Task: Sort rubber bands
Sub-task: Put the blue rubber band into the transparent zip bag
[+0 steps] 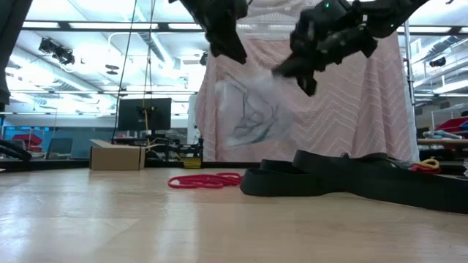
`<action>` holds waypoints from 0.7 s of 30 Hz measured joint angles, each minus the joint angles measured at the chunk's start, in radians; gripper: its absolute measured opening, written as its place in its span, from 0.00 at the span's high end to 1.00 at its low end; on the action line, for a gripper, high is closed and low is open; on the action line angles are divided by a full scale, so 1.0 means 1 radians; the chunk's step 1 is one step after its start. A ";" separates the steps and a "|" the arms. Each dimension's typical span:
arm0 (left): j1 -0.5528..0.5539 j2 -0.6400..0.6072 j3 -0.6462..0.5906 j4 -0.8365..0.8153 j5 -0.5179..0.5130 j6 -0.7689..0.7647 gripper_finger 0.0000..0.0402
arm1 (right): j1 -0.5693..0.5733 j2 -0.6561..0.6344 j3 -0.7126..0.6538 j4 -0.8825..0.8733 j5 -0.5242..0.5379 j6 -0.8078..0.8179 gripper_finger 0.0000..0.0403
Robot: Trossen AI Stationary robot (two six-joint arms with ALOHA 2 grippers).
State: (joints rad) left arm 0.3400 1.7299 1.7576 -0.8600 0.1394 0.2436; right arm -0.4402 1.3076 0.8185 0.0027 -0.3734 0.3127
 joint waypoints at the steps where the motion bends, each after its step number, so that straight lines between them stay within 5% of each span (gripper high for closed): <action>1: 0.000 -0.006 0.000 -0.012 -0.008 -0.004 0.65 | 0.002 0.001 0.000 -0.015 0.048 0.001 1.00; 12: -0.042 -0.005 -0.043 0.007 -0.061 -0.089 0.65 | 0.003 0.019 0.000 0.051 0.037 0.088 1.00; 21: -0.166 -0.004 -0.094 0.205 -0.502 -0.124 0.65 | -0.030 0.019 0.000 0.211 0.031 0.391 1.00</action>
State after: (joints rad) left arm 0.1736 1.7257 1.6632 -0.6548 -0.3624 0.1195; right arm -0.4697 1.3261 0.8188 0.2135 -0.3420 0.7034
